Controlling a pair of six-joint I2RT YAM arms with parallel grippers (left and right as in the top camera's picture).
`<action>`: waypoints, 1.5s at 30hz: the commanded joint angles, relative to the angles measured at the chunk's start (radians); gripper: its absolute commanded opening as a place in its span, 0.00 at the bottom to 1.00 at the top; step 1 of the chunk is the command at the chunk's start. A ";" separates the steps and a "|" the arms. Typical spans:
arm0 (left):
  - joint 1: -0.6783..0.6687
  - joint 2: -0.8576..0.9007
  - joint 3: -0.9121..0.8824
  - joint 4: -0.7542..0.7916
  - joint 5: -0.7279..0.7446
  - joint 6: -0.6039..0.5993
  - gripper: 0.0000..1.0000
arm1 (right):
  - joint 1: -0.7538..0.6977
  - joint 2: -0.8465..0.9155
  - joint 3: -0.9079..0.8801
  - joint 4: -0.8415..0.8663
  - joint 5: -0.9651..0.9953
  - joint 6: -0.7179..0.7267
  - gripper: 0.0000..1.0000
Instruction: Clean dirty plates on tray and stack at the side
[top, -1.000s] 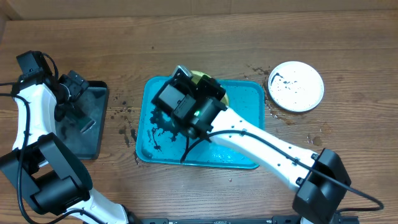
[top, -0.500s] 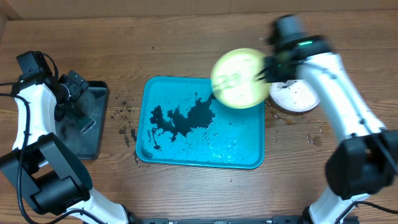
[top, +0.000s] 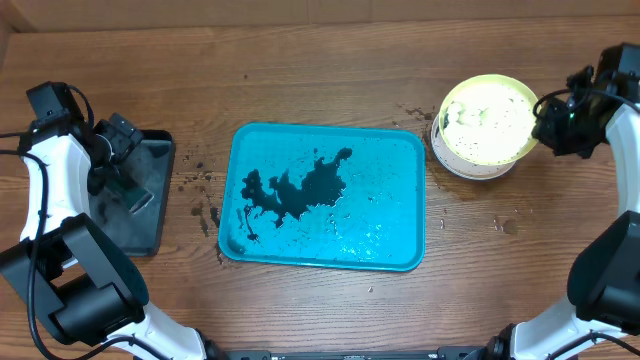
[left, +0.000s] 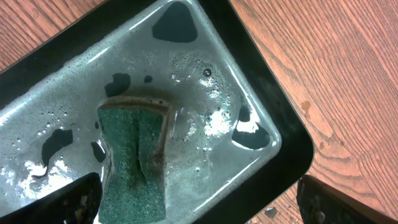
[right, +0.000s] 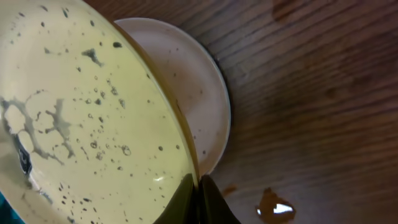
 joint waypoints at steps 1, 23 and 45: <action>-0.001 -0.026 0.015 0.001 0.003 -0.003 1.00 | 0.003 -0.027 -0.103 0.098 -0.010 0.024 0.04; -0.001 -0.026 0.015 0.002 0.003 -0.003 1.00 | 0.007 -0.256 -0.196 0.163 -0.275 0.077 0.55; -0.001 -0.026 0.015 0.002 0.003 -0.003 1.00 | 0.007 -0.954 -0.436 -0.107 -0.249 0.186 1.00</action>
